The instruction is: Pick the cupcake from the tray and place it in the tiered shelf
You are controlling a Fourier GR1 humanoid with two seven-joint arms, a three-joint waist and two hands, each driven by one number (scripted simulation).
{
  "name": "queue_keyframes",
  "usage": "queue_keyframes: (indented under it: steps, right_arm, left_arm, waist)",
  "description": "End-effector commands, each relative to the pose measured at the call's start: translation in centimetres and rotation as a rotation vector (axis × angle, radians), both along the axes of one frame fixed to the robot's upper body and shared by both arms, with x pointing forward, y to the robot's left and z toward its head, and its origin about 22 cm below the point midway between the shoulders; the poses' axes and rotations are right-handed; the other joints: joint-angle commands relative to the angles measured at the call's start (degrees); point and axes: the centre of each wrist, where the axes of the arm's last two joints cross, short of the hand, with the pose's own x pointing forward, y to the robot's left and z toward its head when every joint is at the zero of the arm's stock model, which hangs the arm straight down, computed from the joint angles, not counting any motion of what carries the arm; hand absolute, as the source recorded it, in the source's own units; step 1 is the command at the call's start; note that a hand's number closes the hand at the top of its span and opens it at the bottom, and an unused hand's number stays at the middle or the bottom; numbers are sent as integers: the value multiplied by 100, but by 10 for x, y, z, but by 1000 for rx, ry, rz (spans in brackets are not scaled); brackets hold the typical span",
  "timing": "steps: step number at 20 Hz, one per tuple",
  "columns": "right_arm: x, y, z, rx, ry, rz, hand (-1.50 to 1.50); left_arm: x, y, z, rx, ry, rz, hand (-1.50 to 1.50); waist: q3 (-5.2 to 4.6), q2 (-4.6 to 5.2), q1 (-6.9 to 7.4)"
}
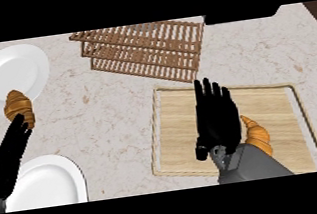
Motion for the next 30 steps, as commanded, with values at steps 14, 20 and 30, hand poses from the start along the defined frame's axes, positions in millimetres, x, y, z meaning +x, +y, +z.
queue_keyframes:
  steps: [14, 20, 30]
  right_arm:
    - [20, -28, 3, -220, 187, -162, -150]
    - [21, -42, 2, -184, 174, -144, -150]
    - [41, -48, -31, -158, 200, -137, -150]
  left_arm:
    - [-2, 12, -2, -19, -3, -14, 0]
    - [-9, -6, -3, -1, -17, -24, 0]
    - [13, 1, 12, -5, -18, -22, 0]
  waist:
    - [20, 49, 100]
    - [25, 47, 122]
    - [25, 58, 129]
